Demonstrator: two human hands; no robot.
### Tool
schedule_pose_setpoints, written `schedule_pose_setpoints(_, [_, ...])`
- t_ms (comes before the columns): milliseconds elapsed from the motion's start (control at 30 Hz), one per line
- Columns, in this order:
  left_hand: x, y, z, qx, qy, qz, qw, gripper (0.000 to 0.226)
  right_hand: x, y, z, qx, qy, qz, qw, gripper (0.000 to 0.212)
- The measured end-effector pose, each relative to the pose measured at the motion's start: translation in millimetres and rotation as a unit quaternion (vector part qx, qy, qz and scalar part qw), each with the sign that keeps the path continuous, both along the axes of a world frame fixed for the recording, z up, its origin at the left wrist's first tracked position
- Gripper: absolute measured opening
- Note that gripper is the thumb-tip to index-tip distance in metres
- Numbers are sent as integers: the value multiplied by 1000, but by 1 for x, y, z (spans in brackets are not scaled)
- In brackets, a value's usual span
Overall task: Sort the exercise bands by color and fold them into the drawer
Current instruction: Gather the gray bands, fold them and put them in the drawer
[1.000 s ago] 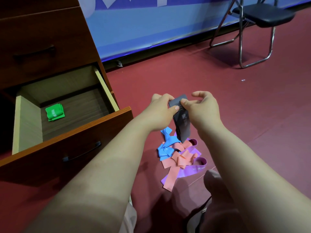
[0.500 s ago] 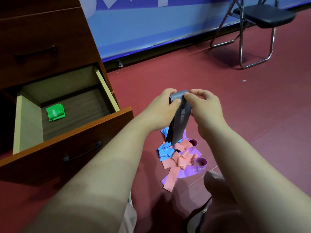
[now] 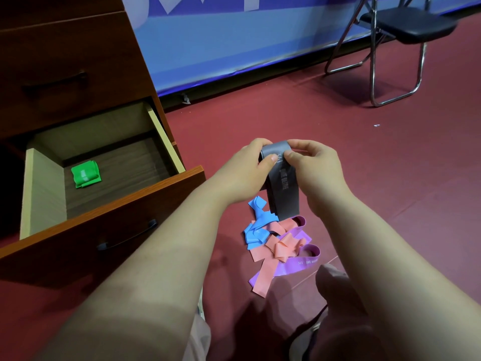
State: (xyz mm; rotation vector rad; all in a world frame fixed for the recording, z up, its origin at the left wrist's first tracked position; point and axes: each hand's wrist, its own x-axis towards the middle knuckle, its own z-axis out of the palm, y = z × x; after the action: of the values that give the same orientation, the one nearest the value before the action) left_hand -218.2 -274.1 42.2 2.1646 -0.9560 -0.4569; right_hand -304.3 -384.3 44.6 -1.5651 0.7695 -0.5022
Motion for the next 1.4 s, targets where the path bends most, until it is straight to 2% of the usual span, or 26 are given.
schedule_pose_setpoints(233, [2,-1,0,-4,30,-3,1000,33,-1,-1,1,46,-17,-11,999,18])
schedule_pose_setpoints(533, [0,-1,-2,-18,26,3,999,31,0,-2,-1,64,-12,-8,998,19])
schedule_pose_setpoints(900, [2,-5,1,-98,51,54,992,27,0,1,1,107,-33,-16,994,16])
schedule_pose_setpoints(1000, [3,-6,4,-126,64,71,987,26,-2,0,5,102,-10,13,995,30])
schedule_pose_setpoints(1200, [7,-8,11,-213,162,107,958,17,-2,5,2,71,35,134,988,58])
schedule_pose_setpoints(1400, [5,-8,12,-246,174,128,945,14,-1,12,-3,51,61,177,981,40])
